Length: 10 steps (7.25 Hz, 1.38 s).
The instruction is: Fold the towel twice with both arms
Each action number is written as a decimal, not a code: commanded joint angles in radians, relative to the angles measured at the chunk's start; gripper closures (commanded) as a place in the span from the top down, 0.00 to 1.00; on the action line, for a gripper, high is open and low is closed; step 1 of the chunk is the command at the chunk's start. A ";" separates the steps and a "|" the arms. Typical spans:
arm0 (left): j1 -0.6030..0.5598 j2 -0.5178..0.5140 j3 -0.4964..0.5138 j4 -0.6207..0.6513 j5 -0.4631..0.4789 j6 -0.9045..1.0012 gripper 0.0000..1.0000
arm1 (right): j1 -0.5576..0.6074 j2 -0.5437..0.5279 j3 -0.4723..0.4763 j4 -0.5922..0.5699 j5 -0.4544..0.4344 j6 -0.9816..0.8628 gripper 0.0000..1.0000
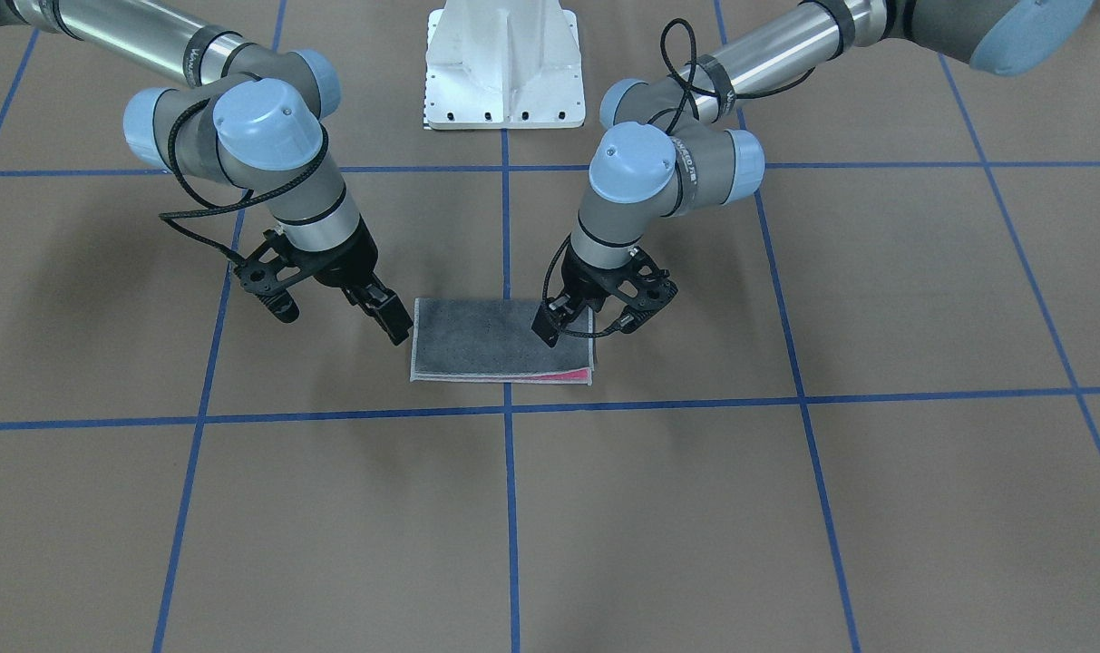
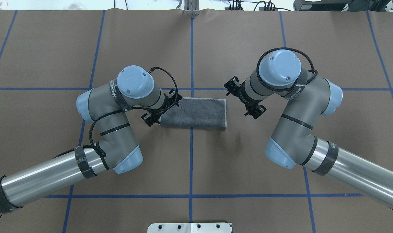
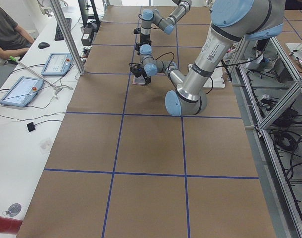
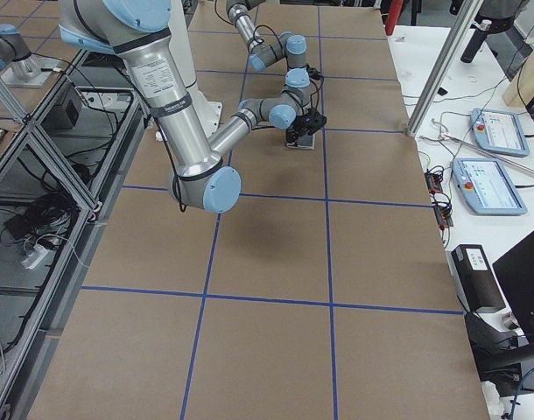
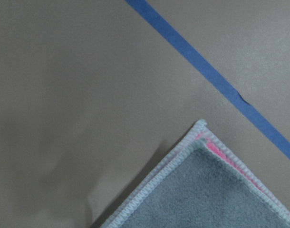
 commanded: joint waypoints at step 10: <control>-0.067 0.130 -0.185 0.007 -0.083 0.002 1.00 | -0.106 0.029 -0.061 0.022 -0.035 0.202 0.63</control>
